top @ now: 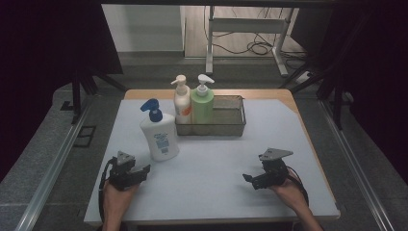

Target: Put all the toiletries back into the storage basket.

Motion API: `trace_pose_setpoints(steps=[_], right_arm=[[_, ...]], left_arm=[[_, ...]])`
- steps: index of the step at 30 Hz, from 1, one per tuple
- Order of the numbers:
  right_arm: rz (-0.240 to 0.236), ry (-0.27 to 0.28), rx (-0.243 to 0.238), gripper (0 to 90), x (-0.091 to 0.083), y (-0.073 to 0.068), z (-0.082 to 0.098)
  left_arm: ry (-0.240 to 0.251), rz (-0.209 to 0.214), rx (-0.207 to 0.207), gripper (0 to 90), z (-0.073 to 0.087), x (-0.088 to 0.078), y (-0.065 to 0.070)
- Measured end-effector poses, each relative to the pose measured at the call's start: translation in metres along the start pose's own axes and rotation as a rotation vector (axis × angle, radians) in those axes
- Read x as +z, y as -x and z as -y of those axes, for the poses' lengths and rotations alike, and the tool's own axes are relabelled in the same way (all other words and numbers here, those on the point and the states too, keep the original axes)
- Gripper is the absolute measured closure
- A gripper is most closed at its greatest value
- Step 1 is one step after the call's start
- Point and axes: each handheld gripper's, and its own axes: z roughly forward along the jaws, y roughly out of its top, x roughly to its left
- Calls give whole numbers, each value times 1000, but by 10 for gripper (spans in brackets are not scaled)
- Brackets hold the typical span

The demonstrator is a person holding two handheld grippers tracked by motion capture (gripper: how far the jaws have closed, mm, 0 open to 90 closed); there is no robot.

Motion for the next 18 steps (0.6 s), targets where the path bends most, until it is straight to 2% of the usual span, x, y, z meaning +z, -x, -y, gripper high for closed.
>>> trace_pose_setpoints(steps=[5, 9, 13, 15, 18], right_arm=[[3, -33, 13, 22, 5, 0, 16], [7, -43, 17, 28, 7, 0, 23], [9, -49, 17, 22, 10, -1, 26], [8, -50, 16, 20, 10, -1, 26], [12, -48, 13, 19, 10, -1, 27]], left_arm=[[4, 5, 2, 430, -6, 3, -6], [7, 21, 12, 517, -11, 5, -10], [14, 36, 24, 632, -17, 7, -13], [11, 58, 39, 692, -20, 10, -14], [-7, 47, 60, 808, -25, 15, -14]])
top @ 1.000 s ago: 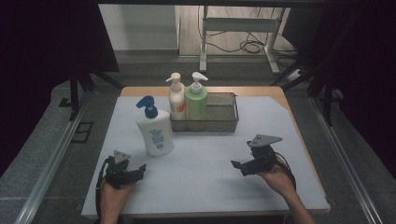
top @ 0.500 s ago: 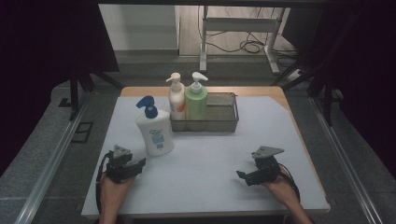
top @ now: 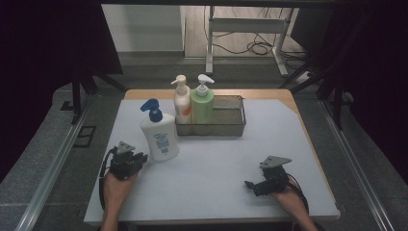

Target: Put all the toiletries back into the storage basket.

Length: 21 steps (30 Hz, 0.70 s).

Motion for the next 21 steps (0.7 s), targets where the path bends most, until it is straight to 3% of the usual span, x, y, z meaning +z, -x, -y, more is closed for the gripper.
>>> trace_pose_setpoints(steps=[2, 12, 21], right_arm=[[1, 1, 0, 19, 0, 0, 0], [-2, 1, 1, 18, 0, 0, 0], [-2, 2, 2, 18, 0, 0, 1]], left_arm=[[-4, -1, 0, 891, -3, 4, -2], [17, 14, -7, 894, -18, 24, -10], [33, 67, -37, 894, -13, 36, -18]])
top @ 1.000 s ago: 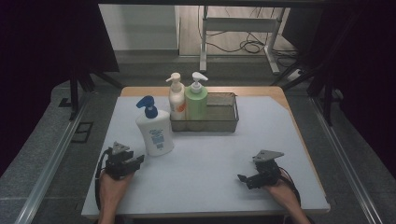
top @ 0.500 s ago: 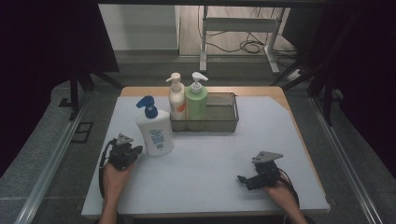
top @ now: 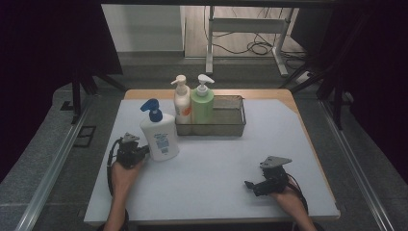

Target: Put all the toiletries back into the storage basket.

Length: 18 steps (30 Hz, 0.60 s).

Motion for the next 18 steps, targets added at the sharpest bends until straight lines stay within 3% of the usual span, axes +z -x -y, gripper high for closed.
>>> trace_pose_setpoints(steps=[6, 18], right_arm=[[-1, 1, 0, 18, 0, 0, 0], [-2, 2, 0, 18, 0, 0, 0]], left_arm=[[-15, 30, 27, 893, 1, 1, 8], [-26, 40, 73, 893, 3, 0, 21]])
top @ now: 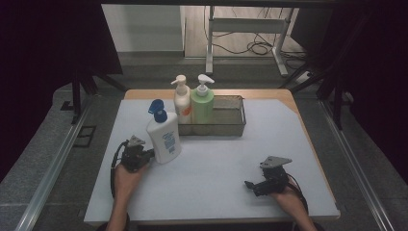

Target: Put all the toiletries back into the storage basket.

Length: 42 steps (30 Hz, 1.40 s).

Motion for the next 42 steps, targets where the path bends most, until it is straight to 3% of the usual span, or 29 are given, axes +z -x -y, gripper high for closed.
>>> trace_pose_setpoints(steps=[14, 42], right_arm=[[1, 0, -1, 18, 0, 0, 0], [1, 1, -1, 18, 0, 0, 0]], left_arm=[[2, 32, 32, 893, 0, -4, 16], [-37, 103, 100, 892, 3, -6, 55]])
